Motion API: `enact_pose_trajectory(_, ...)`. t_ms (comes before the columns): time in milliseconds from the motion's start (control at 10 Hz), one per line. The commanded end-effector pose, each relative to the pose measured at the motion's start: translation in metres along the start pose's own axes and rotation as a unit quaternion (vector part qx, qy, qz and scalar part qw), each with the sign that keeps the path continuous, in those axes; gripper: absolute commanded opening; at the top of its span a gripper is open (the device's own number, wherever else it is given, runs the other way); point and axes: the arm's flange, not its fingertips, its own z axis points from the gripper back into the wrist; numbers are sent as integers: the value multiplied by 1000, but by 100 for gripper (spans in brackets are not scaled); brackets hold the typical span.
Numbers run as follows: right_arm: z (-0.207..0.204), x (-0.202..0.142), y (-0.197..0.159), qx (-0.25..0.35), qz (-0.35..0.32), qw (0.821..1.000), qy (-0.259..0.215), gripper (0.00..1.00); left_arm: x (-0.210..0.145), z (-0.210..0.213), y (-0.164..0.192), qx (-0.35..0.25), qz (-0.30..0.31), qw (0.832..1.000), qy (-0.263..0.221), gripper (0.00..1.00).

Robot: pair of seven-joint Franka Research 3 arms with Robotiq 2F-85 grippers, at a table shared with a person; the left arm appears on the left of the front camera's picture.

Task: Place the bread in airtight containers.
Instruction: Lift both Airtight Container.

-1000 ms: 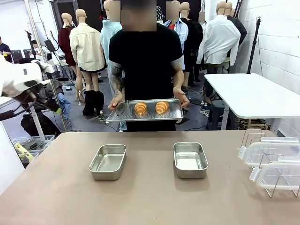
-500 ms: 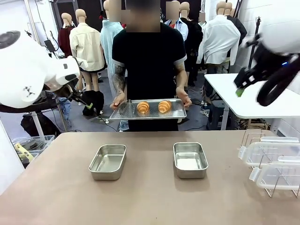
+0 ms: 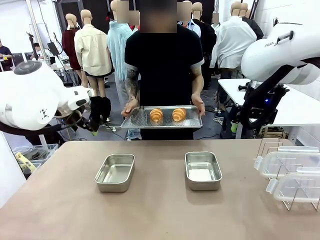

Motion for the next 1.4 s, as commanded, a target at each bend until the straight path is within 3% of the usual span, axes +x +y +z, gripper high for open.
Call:
enact_pose_trajectory(0, 7, -1, 0, -19, 15, 1000, 3, 100, 9, 14, 0, 5, -16, 1000, -16, 100)
enact_pose_trajectory(200, 0, 0, 0, 0, 0, 1000, 0, 100, -1, -2, -1, -1, 0, 1000, 2, 100)
enact_pose_trajectory(300, 1, -6, 1, -20, -14, 1000, -5, 100, -2, -3, -8, -12, -1, 1000, -6, 100)
enact_pose_trajectory(500, -43, 11, 39, -27, 34, 999, 22, 100, 1, -40, -19, -40, 23, 998, 30, 100)
enact_pose_trajectory(600, -64, 13, 50, -45, 26, 998, 23, 100, -8, -46, -28, -64, 27, 997, 40, 100)
enact_pose_trajectory(800, -102, 26, 64, -51, 31, 998, 34, 100, -26, -57, -45, -55, 42, 995, 73, 100)
enact_pose_trajectory(1300, -175, 40, 45, -56, 23, 998, 16, 100, -27, -94, -27, -60, 81, 991, 88, 100)
